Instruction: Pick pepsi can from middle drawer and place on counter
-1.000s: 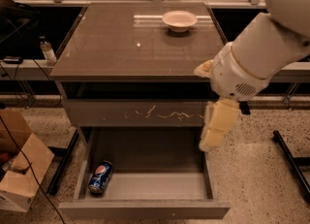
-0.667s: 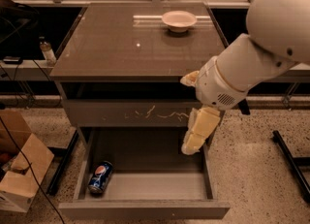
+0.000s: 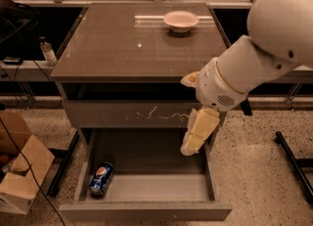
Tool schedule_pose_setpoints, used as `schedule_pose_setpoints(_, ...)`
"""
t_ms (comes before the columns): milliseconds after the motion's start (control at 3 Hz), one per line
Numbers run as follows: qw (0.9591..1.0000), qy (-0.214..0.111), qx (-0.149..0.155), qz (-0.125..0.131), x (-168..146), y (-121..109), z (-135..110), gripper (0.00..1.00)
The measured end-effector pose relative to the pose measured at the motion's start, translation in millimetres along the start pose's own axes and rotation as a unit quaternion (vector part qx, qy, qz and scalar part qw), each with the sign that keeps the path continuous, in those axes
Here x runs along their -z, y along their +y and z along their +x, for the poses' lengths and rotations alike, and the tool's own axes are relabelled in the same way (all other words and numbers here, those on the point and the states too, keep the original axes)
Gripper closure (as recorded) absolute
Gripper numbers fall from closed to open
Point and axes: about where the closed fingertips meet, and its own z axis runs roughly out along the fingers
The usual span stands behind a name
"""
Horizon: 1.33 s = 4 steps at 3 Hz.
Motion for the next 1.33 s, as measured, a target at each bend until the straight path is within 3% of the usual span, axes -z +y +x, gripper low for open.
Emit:
schedule_pose_setpoints(333,0.9982,-0.052,-0.029,-0.013,-38.7,-1.4,-1.4,0.00)
schedule_pose_setpoints(667,0.9929,-0.102,-0.042,-0.044,-105.3,1.4,-16.0,0.00)
schedule_pose_setpoints(1333,0.9765,-0.178,-0.093,-0.078,-233.9,4.5,-39.1,0.00)
